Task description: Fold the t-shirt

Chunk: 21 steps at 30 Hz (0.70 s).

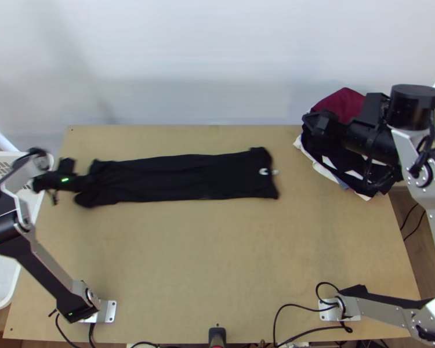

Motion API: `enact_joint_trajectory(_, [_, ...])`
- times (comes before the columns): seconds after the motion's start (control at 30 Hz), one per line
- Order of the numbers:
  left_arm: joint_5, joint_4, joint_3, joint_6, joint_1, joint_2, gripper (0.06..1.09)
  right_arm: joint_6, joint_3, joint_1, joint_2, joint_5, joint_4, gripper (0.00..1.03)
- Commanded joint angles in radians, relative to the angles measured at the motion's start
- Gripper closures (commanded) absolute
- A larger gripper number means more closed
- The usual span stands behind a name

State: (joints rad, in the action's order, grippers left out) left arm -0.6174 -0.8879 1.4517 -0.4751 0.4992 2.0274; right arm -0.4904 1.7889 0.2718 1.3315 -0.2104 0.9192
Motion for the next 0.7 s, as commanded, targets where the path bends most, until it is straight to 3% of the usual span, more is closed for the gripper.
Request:
enact_joint_trajectory(0.0, [0.018, -0.066, 0.059, -0.074, 0.085, -0.022, 1.05, 0.004, -0.046, -0.009, -0.043, -0.004, -0.008, 0.04])
enact_joint_trajectory(0.23, [0.011, -0.227, 0.113, -0.057, 0.070, -0.188, 1.05, 0.006, -0.085, -0.020, -0.064, -0.004, -0.025, 0.04])
enact_joint_trajectory(0.47, [0.007, -0.283, 0.121, 0.087, -0.189, -0.383, 1.05, 0.009, -0.085, -0.028, -0.066, -0.004, -0.031, 0.04])
enact_joint_trajectory(0.67, [0.008, -0.267, 0.179, 0.227, -0.426, -0.391, 1.05, 0.010, -0.080, -0.045, -0.068, -0.004, -0.033, 0.04])
